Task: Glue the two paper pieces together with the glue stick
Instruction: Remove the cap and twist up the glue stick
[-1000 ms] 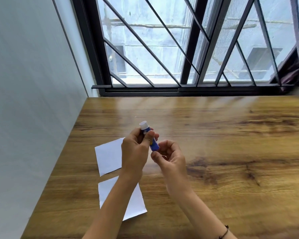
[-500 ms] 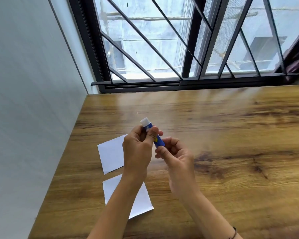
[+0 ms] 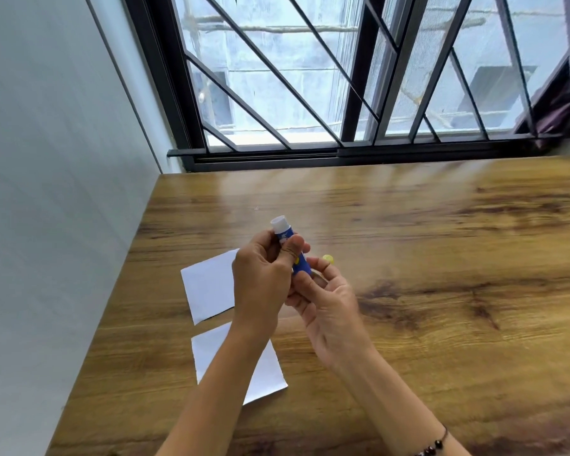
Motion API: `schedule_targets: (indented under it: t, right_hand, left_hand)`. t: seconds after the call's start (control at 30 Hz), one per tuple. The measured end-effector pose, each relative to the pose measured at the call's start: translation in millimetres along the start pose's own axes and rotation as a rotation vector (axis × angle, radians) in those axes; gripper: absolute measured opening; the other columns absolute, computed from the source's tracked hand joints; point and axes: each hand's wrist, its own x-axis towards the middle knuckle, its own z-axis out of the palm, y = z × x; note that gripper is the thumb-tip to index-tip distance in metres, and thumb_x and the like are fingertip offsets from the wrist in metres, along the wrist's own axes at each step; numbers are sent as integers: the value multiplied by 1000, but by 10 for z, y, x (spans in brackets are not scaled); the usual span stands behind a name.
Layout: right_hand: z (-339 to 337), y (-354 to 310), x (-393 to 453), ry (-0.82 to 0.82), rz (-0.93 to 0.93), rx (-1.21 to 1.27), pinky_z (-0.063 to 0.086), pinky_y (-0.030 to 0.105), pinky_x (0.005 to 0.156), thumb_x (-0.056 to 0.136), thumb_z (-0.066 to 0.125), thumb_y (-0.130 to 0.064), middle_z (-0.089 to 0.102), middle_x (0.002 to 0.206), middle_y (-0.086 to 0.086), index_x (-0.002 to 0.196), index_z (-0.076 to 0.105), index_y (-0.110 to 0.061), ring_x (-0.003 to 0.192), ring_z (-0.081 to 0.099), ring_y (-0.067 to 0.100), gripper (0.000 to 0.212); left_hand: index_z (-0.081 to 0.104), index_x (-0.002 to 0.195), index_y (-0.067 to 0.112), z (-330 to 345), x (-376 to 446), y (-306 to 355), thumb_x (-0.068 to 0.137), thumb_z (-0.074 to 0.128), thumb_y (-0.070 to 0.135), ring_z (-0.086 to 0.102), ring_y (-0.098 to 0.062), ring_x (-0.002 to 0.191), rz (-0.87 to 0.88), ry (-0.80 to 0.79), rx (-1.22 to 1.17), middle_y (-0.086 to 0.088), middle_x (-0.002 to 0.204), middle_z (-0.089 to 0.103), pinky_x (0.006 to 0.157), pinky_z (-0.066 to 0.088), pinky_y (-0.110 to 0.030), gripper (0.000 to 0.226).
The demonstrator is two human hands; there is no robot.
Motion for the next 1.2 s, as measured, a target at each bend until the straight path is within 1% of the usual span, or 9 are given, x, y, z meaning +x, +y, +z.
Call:
schedule_targets:
  t: [0.17,0.3,0.43,0.53,0.73,0.9,1.03,1.1,1.2]
  right_hand:
    - [7,-6,-20,23,-7,-72,50,22,50,89,49,-14,65,63,5,95,57,-5,53,59,14,14]
    - [-1,-30,-16,29,87,-86,45,23,42,97,33,-28,61,52,6,80,59,-4,45,55,15,39]
    - [-18,-43,8,-44,113,-44,52,23,52,90,44,-31,65,63,6,101,56,-3,55,60,15,32]
    - [-41,-44,26,-92,87,-13,55,23,58,77,58,-19,68,73,6,112,51,-5,62,63,16,39]
    - [-48,-13,58,0,86,17,55,23,57,82,54,-19,68,66,5,94,59,-7,58,63,14,18]
    - [-26,-42,75,53,182,1,44,24,46,94,40,-35,61,50,5,63,68,-13,43,54,14,47]
    - [-40,-36,68,-26,189,64,50,26,54,80,53,-35,63,64,4,92,65,-9,53,56,14,31]
    - [-64,-21,59,-66,155,61,51,27,59,77,59,-24,65,72,5,108,58,-7,59,58,15,36]
    - [-81,16,48,-69,126,62,53,27,61,74,61,-14,66,75,5,113,53,-6,62,60,15,41]
  left_hand:
    - [63,76,28,19,-26,36,84,62,20,69,-7,72,8,7,47,4,80,73,64,52,-13,12]
    - [62,76,31,48,-36,29,83,64,21,70,-19,85,10,16,102,-3,87,74,82,57,-35,13]
    - [63,74,33,31,-15,36,84,63,21,71,-20,85,-31,38,108,1,85,74,81,57,-47,15]
    - [63,76,31,29,-2,41,86,61,18,72,-20,81,-50,43,98,3,84,74,79,58,-47,16]
    - [65,74,27,71,-1,33,83,63,17,72,-25,77,-62,44,82,-2,82,74,77,57,-50,14]
    - [64,76,26,92,25,38,83,63,17,71,-17,81,-40,32,107,-2,83,74,80,56,-34,12]
    - [64,78,28,57,27,21,84,63,16,71,-21,82,-52,20,108,-3,84,74,80,58,-46,13]
    - [64,78,27,42,17,18,85,62,14,72,-22,79,-55,20,102,-2,83,74,78,58,-46,15]
    - [64,76,28,30,-15,17,85,61,12,72,-21,75,-63,19,98,0,81,74,78,58,-44,19]
